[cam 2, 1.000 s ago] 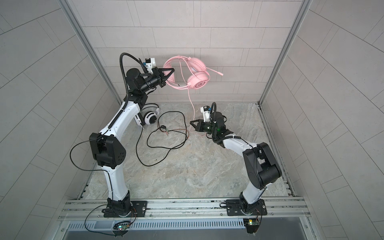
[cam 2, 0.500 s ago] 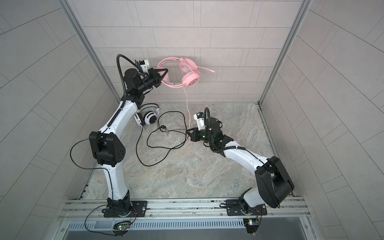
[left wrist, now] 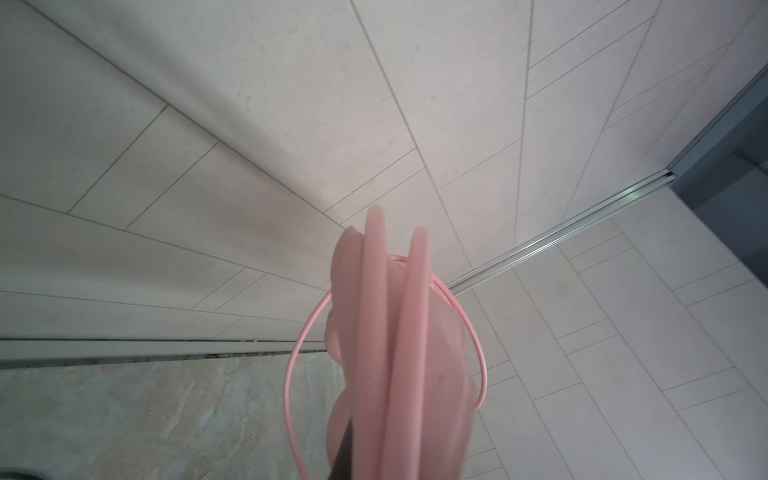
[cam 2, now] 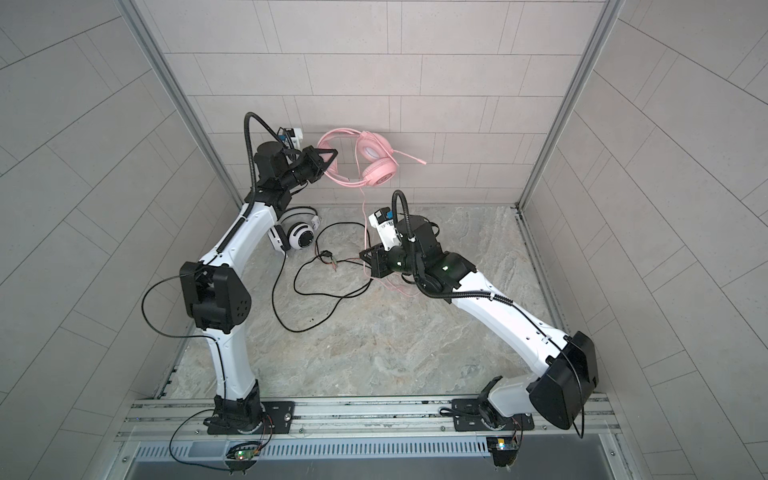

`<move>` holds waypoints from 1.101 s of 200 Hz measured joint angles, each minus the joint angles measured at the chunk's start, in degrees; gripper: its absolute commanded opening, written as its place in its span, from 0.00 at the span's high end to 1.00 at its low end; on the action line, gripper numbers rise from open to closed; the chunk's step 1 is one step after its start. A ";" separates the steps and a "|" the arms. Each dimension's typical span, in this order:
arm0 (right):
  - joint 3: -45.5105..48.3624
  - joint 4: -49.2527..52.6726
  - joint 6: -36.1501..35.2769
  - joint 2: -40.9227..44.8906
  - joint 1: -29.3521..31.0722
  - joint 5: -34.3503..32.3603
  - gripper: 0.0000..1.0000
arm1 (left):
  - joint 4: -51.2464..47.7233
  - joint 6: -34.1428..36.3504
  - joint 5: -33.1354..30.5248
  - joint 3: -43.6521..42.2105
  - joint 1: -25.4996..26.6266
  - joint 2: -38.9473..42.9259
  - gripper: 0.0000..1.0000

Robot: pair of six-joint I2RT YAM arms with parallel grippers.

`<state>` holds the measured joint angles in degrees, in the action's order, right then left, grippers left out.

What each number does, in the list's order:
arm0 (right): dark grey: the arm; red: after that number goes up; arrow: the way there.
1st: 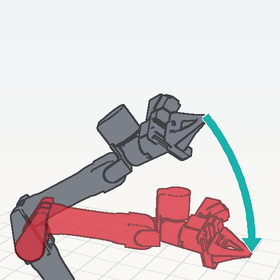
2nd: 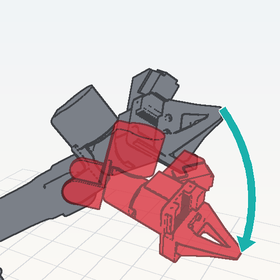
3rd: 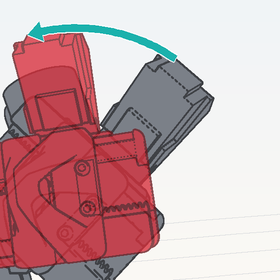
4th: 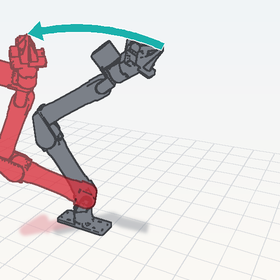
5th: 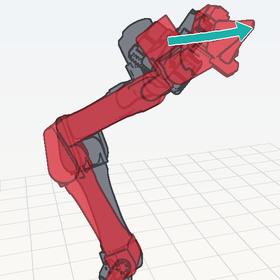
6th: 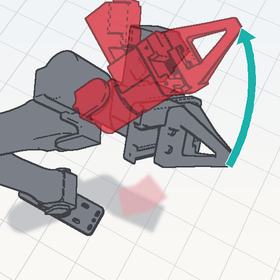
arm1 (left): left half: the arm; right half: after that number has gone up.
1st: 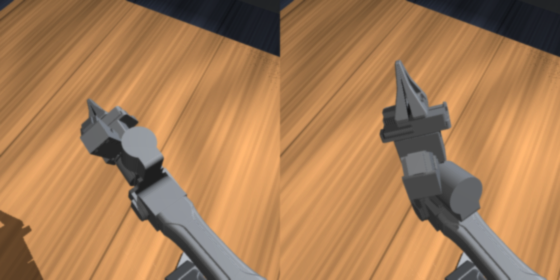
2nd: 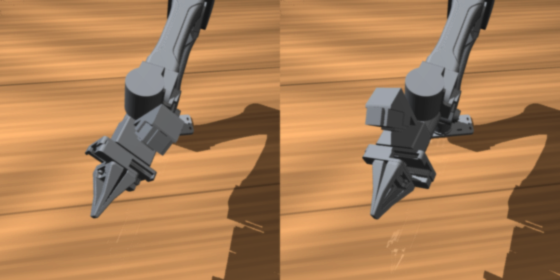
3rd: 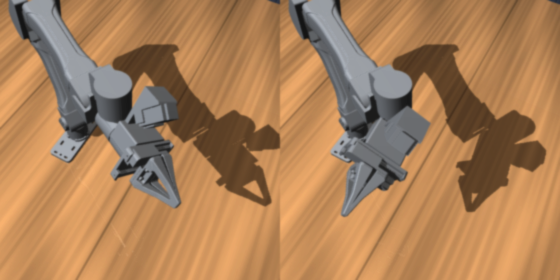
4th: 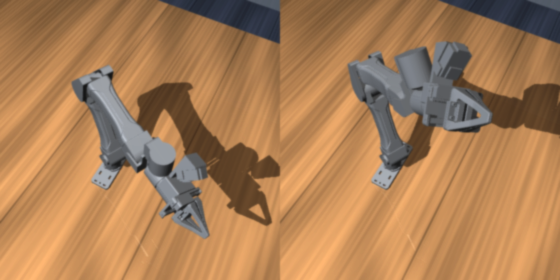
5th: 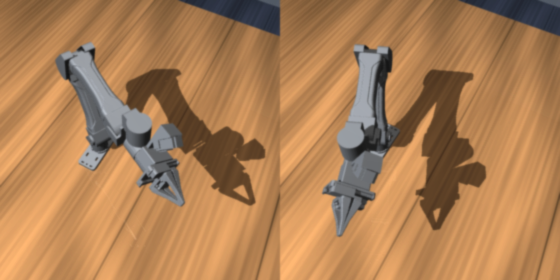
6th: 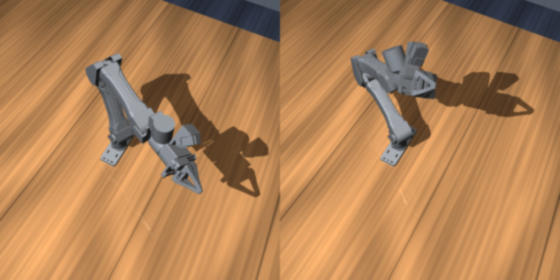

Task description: Wrap the headphones

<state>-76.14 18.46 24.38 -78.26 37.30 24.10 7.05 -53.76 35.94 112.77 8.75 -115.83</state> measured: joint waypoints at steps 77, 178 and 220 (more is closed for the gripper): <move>-18.08 19.61 -9.03 0.04 -0.39 -4.66 1.00 | -11.61 12.41 -2.54 -5.42 1.46 0.33 1.00; -25.51 28.13 -18.80 -3.85 -16.09 -12.94 1.00 | -37.33 33.75 1.88 -5.01 3.85 7.69 1.00; -25.55 25.88 -19.71 -5.49 -21.42 -12.07 1.00 | -53.75 46.23 0.81 2.08 6.34 8.04 1.00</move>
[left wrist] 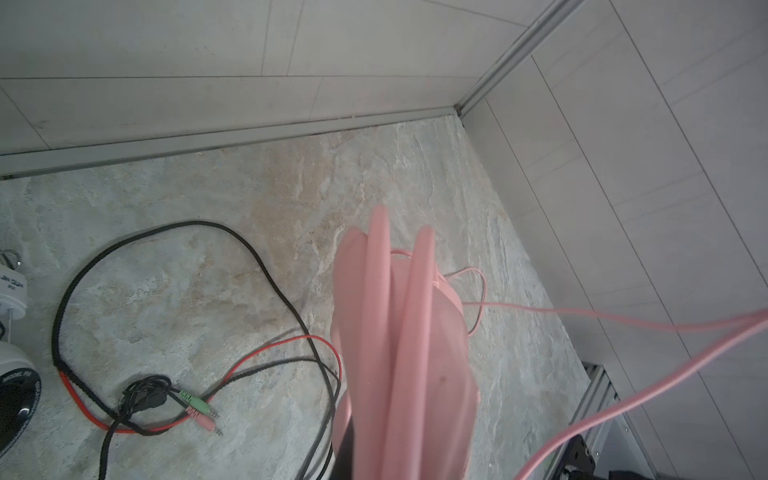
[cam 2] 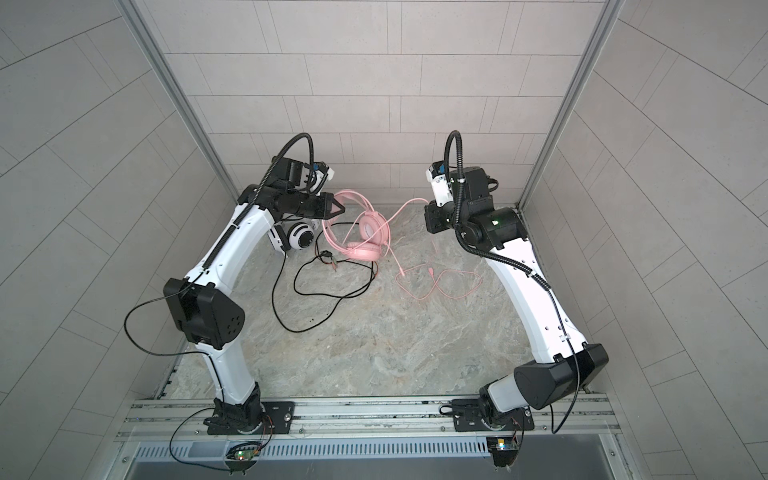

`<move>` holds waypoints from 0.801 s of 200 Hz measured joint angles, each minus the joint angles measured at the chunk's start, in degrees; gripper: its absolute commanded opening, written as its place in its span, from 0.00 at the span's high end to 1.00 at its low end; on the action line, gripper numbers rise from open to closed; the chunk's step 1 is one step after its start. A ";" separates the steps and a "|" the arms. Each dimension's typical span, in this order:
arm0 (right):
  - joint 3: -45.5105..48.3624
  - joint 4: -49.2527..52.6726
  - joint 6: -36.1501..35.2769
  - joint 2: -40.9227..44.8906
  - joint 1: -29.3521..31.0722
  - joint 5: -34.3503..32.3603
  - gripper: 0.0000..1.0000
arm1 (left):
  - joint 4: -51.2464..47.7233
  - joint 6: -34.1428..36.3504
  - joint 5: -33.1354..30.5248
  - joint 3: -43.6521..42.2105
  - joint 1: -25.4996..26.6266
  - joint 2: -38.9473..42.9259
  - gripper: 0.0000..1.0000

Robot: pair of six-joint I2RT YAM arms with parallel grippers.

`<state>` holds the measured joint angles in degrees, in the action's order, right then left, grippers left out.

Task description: Wrap the headphones

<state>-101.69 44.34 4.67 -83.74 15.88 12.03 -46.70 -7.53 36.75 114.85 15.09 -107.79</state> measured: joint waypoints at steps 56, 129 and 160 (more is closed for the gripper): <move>0.00 -6.51 0.50 -6.05 -5.70 4.92 1.00 | -8.96 3.56 5.53 1.18 2.21 0.92 1.00; 1.86 -19.76 5.42 -19.10 -8.04 18.73 1.00 | -10.97 2.27 16.92 5.07 2.58 1.31 1.00; 8.37 -33.07 13.31 -22.49 -8.04 28.44 0.94 | -7.76 -1.40 19.02 5.07 2.60 1.31 1.00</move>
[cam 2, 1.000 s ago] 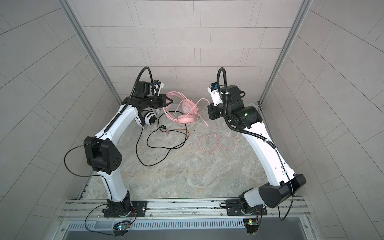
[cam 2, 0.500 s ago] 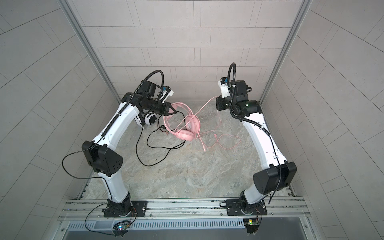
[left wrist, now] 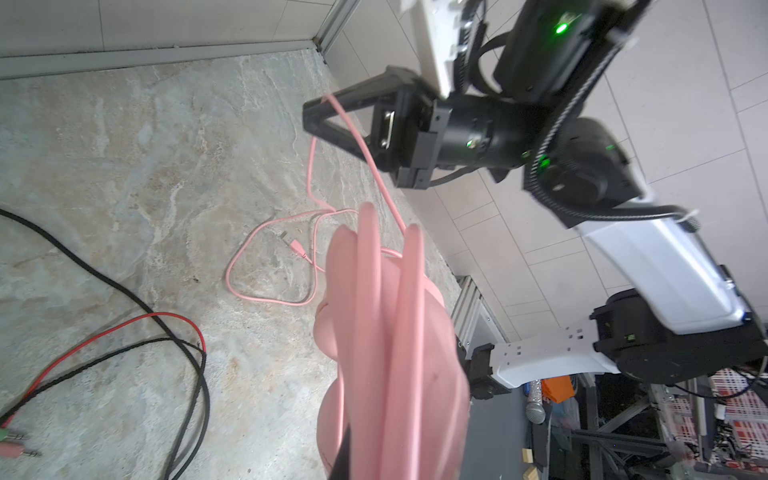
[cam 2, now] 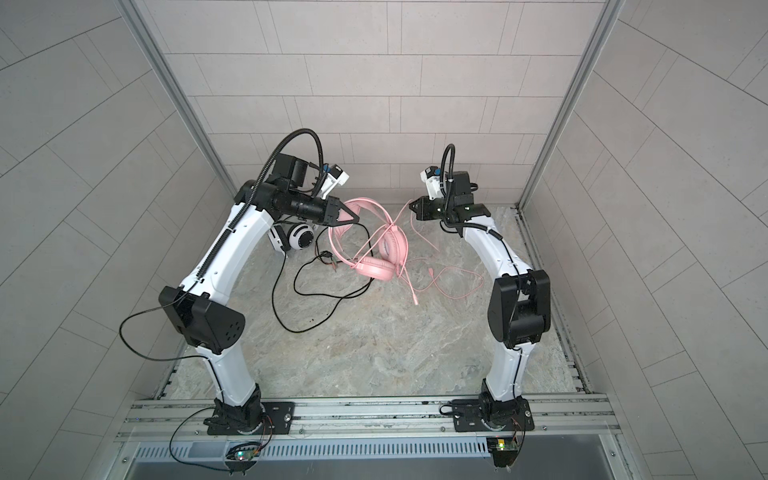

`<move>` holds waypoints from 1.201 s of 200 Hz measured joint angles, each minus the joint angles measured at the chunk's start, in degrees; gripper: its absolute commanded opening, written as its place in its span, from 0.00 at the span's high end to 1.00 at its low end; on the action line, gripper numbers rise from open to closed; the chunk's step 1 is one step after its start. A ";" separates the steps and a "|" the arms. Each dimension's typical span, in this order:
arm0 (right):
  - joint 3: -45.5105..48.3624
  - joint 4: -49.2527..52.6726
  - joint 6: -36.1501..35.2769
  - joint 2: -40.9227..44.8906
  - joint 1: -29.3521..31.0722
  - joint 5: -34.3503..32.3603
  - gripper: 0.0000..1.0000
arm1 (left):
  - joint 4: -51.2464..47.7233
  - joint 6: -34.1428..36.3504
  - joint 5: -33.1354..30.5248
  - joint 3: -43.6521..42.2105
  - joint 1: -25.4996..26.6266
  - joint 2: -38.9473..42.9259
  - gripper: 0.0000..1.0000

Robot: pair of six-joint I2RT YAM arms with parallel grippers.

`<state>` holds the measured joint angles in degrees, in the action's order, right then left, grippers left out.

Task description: Wrap the headphones

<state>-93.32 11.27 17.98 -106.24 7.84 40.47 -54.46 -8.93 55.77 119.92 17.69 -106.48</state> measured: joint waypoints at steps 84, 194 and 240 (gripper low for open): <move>14.95 -35.65 20.68 -7.69 2.47 10.93 0.63 | 23.56 -20.09 5.55 -4.28 0.07 0.96 1.00; 25.83 -67.10 39.91 -15.34 7.65 8.83 0.65 | 65.72 -48.41 -1.31 -21.70 0.09 6.08 1.00; 27.36 -71.19 41.83 -16.26 11.41 7.34 0.84 | 71.84 -52.39 -7.10 -21.70 0.09 6.08 1.00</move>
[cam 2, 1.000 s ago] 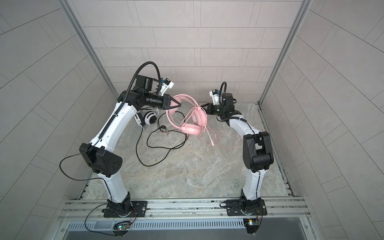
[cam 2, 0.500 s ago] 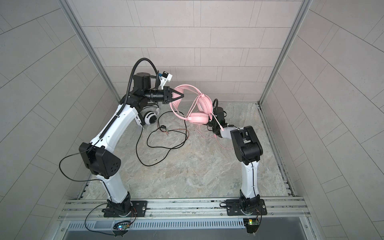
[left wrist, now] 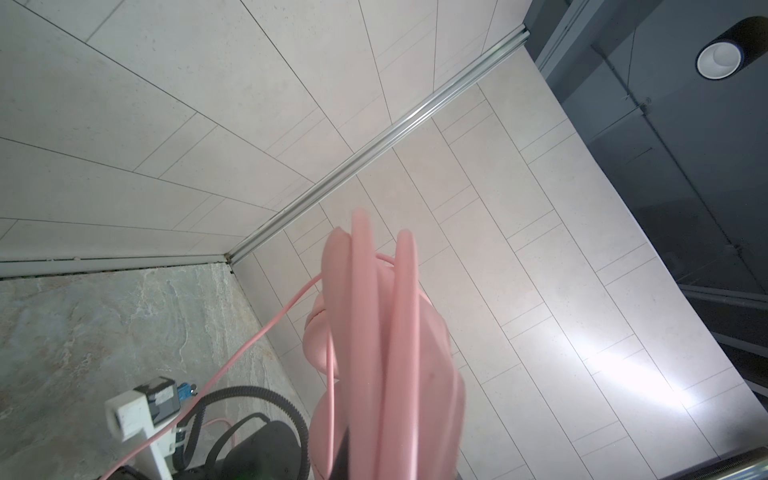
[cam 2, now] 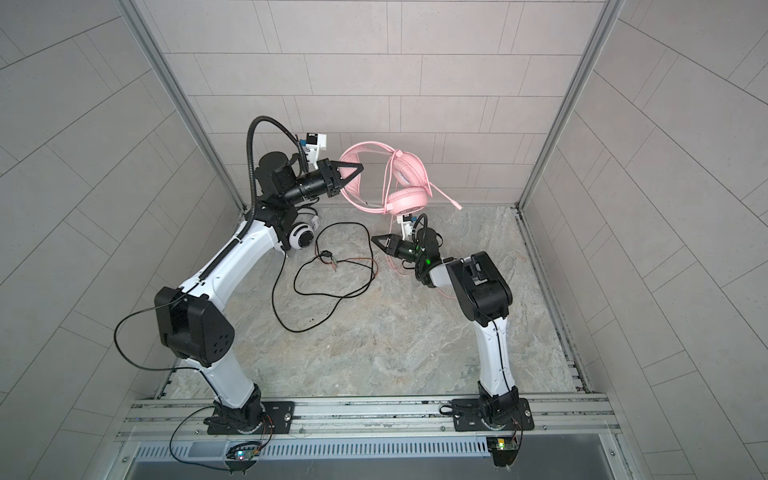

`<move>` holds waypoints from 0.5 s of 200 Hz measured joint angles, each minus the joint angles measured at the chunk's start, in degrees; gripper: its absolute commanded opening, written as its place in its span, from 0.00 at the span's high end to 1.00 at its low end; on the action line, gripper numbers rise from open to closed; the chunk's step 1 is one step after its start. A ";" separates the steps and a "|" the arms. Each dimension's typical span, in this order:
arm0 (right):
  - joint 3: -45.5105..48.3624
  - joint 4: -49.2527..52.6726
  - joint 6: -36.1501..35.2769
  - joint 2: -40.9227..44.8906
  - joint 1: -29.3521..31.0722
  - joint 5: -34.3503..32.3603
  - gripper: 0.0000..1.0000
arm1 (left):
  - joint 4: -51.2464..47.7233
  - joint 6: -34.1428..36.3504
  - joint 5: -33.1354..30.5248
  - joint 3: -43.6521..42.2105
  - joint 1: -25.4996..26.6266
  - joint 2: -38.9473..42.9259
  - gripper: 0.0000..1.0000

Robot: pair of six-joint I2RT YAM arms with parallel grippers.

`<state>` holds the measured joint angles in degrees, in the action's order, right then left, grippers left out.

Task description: Wrap the headphones

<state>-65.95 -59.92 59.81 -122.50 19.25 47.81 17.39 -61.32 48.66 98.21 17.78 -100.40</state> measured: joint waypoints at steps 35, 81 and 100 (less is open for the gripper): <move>3.23 -2.69 0.70 0.04 2.29 -0.48 0.89 | -0.37 0.04 -3.34 1.14 -0.02 -0.37 1.00; 9.64 -2.73 0.68 2.16 4.94 -1.27 0.88 | -0.42 1.70 -7.61 2.82 -0.33 -0.42 1.00; 12.07 -2.45 0.42 4.98 6.86 -1.75 0.90 | -0.83 2.80 -9.03 3.41 -0.83 -0.44 1.00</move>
<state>-53.89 -62.37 60.23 -117.51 26.11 46.06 16.56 -58.52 39.64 101.62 16.95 -100.84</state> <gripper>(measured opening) 0.113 0.073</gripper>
